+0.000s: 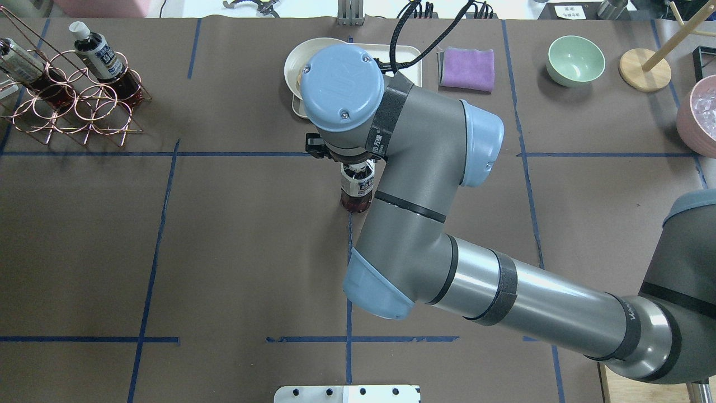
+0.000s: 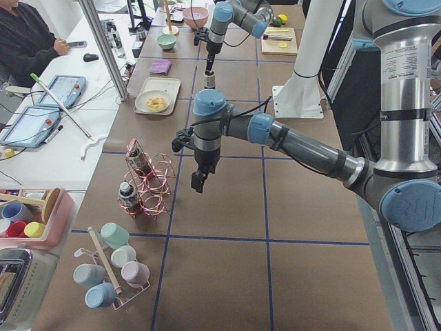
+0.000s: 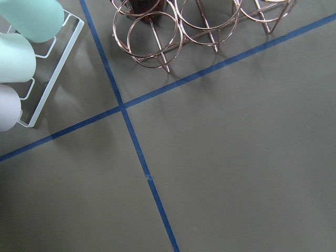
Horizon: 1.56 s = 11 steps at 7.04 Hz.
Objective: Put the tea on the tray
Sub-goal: 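Lower the right gripper and close it around the tea bottle, then lift the bottle with the right gripper and carry it onto the cream tray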
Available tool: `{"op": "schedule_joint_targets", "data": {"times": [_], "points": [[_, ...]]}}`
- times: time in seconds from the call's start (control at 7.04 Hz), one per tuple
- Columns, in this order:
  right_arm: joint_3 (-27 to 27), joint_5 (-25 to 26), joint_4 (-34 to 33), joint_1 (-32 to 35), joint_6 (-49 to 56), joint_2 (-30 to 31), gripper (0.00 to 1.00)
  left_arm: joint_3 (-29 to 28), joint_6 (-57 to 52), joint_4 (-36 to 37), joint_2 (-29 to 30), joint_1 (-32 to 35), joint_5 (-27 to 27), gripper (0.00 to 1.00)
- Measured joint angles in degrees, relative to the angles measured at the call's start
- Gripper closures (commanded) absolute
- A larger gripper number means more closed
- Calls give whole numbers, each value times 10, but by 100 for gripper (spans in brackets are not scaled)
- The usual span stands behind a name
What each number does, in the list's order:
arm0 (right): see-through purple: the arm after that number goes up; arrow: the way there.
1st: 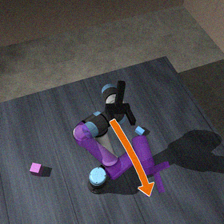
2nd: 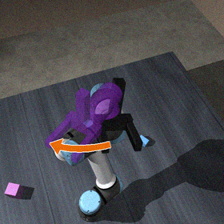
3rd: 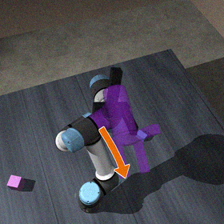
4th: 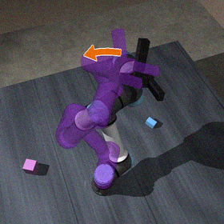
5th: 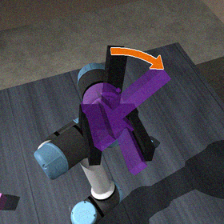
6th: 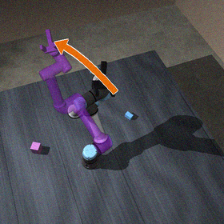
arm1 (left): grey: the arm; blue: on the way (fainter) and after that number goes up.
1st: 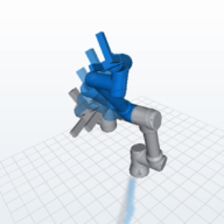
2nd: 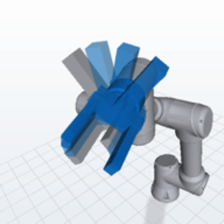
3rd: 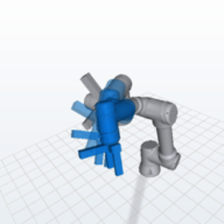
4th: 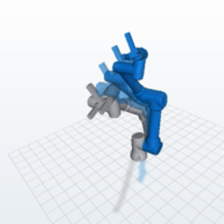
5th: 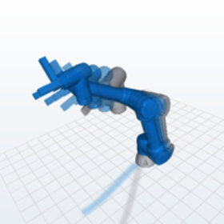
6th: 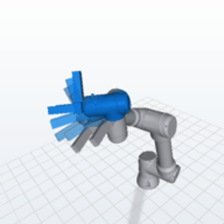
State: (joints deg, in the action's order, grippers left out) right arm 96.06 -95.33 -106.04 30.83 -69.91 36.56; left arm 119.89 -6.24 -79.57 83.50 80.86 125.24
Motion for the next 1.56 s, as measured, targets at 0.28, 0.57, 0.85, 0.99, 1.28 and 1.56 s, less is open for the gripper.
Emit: {"op": "schedule_joint_targets", "data": {"times": [0.28,0.57,0.85,0.99,1.28,1.56], "points": [[0,-1,-1,0,-5,0,87,0,0,0,0,0,0,0],[2,-4,-3,0,-6,1,100,0,1,0,1,0,1,0],[13,-21,-6,15,-2,-2,100,1,4,0,2,1,2,0],[17,-38,-8,35,4,-8,100,2,5,0,2,1,2,0],[9,-54,-10,88,48,-18,100,3,5,0,2,2,2,0],[-75,-84,7,155,112,-58,100,6,6,0,2,4,2,0]]}}
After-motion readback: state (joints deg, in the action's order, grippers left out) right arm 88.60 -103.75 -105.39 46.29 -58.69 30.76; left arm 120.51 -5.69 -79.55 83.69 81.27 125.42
